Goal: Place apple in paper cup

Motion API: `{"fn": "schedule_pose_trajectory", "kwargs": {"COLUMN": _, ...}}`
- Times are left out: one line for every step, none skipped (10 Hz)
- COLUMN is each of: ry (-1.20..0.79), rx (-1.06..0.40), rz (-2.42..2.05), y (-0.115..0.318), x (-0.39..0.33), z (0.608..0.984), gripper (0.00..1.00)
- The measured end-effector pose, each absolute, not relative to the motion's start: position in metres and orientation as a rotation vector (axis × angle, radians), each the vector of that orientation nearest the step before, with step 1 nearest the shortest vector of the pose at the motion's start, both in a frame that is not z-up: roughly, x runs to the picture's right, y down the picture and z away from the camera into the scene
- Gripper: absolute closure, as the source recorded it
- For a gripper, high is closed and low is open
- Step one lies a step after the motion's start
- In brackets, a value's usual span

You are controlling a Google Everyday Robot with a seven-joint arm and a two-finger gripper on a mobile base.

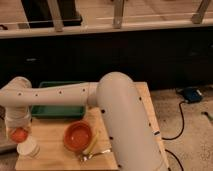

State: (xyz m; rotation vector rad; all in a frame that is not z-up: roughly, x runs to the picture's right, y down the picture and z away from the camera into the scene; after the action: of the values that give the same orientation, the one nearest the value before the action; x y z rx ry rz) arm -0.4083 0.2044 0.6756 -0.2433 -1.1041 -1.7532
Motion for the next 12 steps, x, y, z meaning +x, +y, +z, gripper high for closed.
{"fn": "schedule_pose_trajectory", "kwargs": {"ry": -1.107, "rx": -0.243, "rz": -1.754, "y": 0.2049, "x": -0.4086, "z": 0.6753, "gripper": 0.54}}
{"fn": "schedule_pose_trajectory", "kwargs": {"ry": -1.110, "rx": -0.243, "rz": -1.755, "y": 0.2053, "x": -0.4086, "z": 0.6751, "gripper": 0.51}}
{"fn": "schedule_pose_trajectory", "kwargs": {"ry": -1.115, "rx": -0.243, "rz": -1.756, "y": 0.2056, "x": -0.4087, "z": 0.6746, "gripper": 0.51}}
{"fn": "schedule_pose_trajectory", "kwargs": {"ry": -1.119, "rx": -0.245, "rz": -1.758, "y": 0.2063, "x": -0.4083, "z": 0.6748, "gripper": 0.51}}
{"fn": "schedule_pose_trajectory", "kwargs": {"ry": -1.125, "rx": -0.246, "rz": -1.761, "y": 0.2066, "x": -0.4075, "z": 0.6749, "gripper": 0.51}}
{"fn": "schedule_pose_trajectory", "kwargs": {"ry": -1.131, "rx": -0.245, "rz": -1.764, "y": 0.2069, "x": -0.4078, "z": 0.6743, "gripper": 0.51}}
{"fn": "schedule_pose_trajectory", "kwargs": {"ry": -1.135, "rx": -0.247, "rz": -1.766, "y": 0.2074, "x": -0.4071, "z": 0.6745, "gripper": 0.51}}
{"fn": "schedule_pose_trajectory", "kwargs": {"ry": -1.139, "rx": -0.246, "rz": -1.767, "y": 0.2076, "x": -0.4072, "z": 0.6740, "gripper": 0.51}}
{"fn": "schedule_pose_trajectory", "kwargs": {"ry": -1.144, "rx": -0.247, "rz": -1.768, "y": 0.2081, "x": -0.4065, "z": 0.6741, "gripper": 0.51}}
{"fn": "schedule_pose_trajectory", "kwargs": {"ry": -1.150, "rx": -0.247, "rz": -1.770, "y": 0.2087, "x": -0.4061, "z": 0.6738, "gripper": 0.51}}
{"fn": "schedule_pose_trajectory", "kwargs": {"ry": -1.154, "rx": -0.247, "rz": -1.771, "y": 0.2088, "x": -0.4058, "z": 0.6737, "gripper": 0.51}}
{"fn": "schedule_pose_trajectory", "kwargs": {"ry": -1.165, "rx": -0.249, "rz": -1.777, "y": 0.2097, "x": -0.4052, "z": 0.6732, "gripper": 0.51}}
